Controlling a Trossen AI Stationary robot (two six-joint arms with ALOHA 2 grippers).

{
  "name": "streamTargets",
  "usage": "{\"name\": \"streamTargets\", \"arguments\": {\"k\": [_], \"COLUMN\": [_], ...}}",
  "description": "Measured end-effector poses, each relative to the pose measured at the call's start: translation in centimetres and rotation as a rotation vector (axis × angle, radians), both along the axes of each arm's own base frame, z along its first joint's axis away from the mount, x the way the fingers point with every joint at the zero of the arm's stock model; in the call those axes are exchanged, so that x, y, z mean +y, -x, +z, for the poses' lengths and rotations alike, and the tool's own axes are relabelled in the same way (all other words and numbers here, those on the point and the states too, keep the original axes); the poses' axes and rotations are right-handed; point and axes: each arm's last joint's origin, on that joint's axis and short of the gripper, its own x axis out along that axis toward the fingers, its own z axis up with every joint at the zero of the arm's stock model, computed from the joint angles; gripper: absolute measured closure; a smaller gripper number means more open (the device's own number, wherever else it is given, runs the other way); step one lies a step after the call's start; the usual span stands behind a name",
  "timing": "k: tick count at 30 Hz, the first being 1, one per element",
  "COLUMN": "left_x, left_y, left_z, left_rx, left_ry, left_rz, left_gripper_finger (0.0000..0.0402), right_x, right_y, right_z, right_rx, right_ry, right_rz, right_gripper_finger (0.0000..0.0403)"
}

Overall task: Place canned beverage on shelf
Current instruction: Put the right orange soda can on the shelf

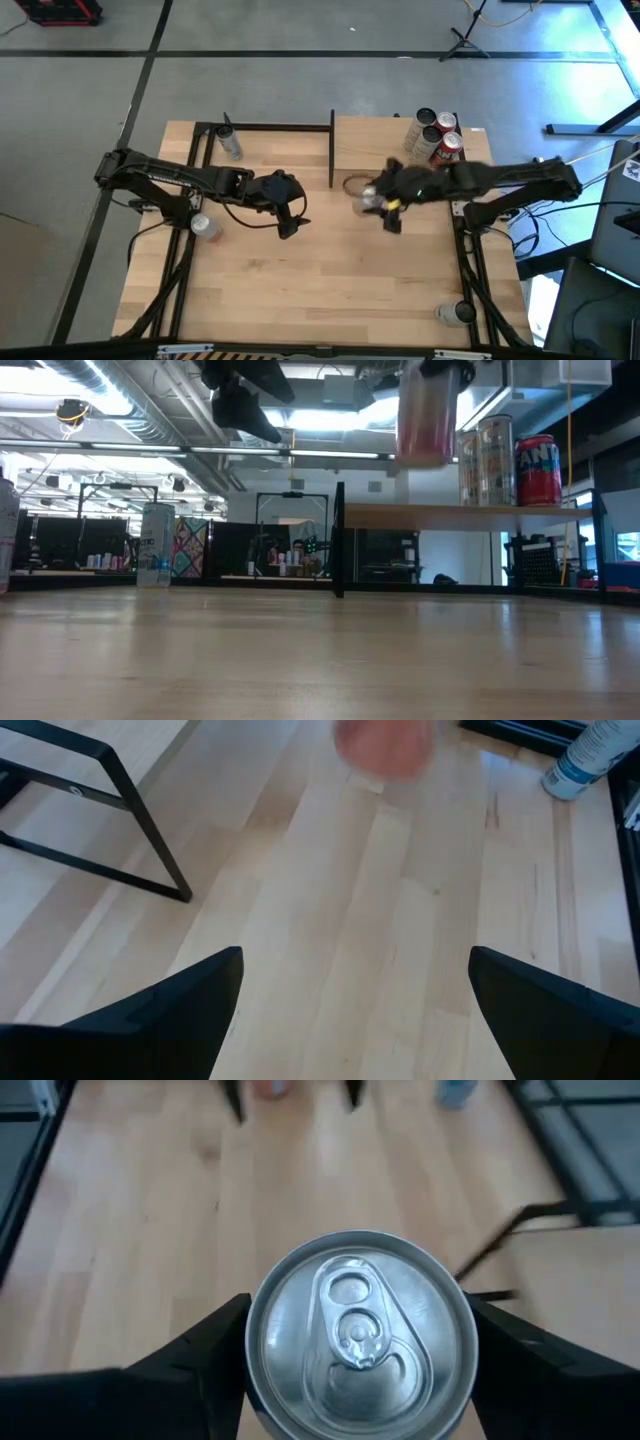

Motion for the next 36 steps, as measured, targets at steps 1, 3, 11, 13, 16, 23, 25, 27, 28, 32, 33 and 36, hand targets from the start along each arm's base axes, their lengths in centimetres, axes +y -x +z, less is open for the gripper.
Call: {"name": "streamTargets", "arguments": {"k": [1,3,11,13,16,23,25,27,28,32,33,36], "left_x": [0.0,0.0,0.0,0.0,0.1,0.2,0.4,0.6,0.7,1.2,1.2,1.4], "left_y": [0.0,0.0,0.0,0.0,0.0,0.0,0.0,0.0,0.0,-0.1,-0.1,-0.1], "left_z": [0.0,0.0,0.0,0.0,0.0,0.0,0.0,0.0,0.0,0.0,0.0,0.0], "left_rx": [0.001,0.001,0.003,0.003,0.004,0.006,0.007,0.007,0.007,0.007,0.007,0.007], "left_ry": [-0.003,-0.009,-0.016,-0.017,-0.023,-0.040,-0.041,-0.042,-0.042,-0.042,-0.042,-0.042], "left_rz": [-0.003,-0.008,-0.015,-0.014,-0.014,-0.021,-0.016,-0.007,-0.003,0.011,0.014,0.019], "left_gripper_finger": [0.0025,0.0025,0.0025,0.0025,0.0025,0.0025,0.0025,0.0025,0.0025,0.0025,0.0025,0.0025], "right_x": [-0.6,-1.8,-7.4,-8.8,-11.0,-15.5,-16.5,-17.4,-17.7,-18.9,-19.0,-19.6], "right_y": [0.4,1.0,3.1,3.7,4.7,6.4,6.5,6.3,6.1,5.4,5.1,4.4], "right_z": [1.0,2.9,7.6,8.2,8.3,6.9,6.6,6.3,6.1,5.0,4.8,4.0], "right_rx": [-0.011,-0.033,-0.075,-0.081,-0.066,0.018,0.024,0.016,0.016,0.043,0.050,0.071], "right_ry": [0.014,0.047,0.145,0.152,0.162,0.081,0.062,0.051,0.045,0.021,0.016,0.001], "right_rz": [-0.009,-0.036,-0.150,-0.175,-0.214,-0.272,-0.270,-0.261,-0.250,-0.202,-0.185,-0.153], "right_gripper_finger": [0.0132,0.0132,0.0132,0.0132,0.0132,0.0132,0.0132,0.0132,0.0132,0.0132,0.0132,0.0132]}}
